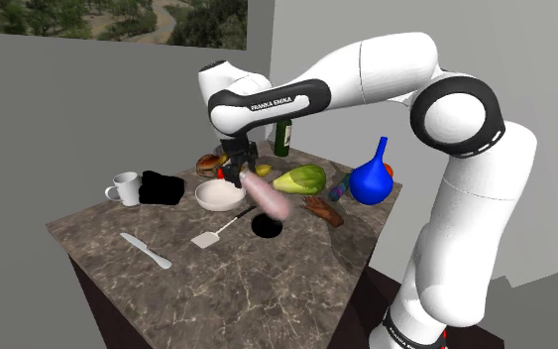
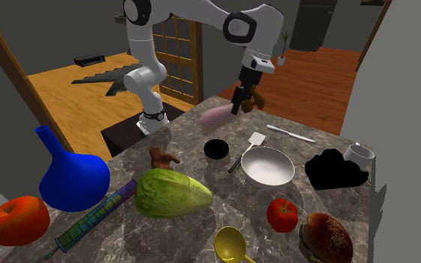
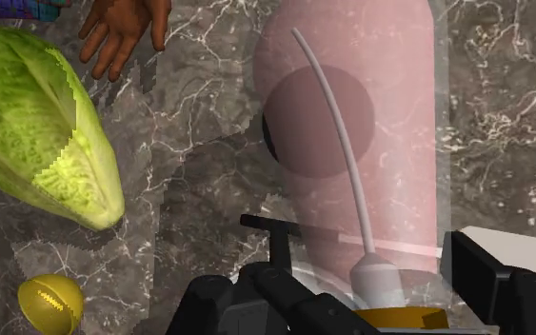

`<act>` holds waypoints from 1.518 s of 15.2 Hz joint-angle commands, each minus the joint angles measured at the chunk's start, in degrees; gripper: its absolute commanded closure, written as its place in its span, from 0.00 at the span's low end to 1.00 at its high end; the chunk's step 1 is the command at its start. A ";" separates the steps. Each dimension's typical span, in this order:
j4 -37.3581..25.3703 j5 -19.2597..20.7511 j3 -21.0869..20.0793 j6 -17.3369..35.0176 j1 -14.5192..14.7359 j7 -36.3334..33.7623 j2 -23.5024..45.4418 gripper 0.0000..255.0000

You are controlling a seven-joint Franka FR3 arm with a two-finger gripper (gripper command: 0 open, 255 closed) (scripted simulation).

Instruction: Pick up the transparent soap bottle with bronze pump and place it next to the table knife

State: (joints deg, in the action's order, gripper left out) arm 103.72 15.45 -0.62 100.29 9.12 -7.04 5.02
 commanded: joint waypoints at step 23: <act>5.83 -1.46 -6.92 4.19 7.95 -16.04 2.12 1.00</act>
State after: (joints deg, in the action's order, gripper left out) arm 108.89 13.91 -7.50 103.59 17.01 -22.76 6.92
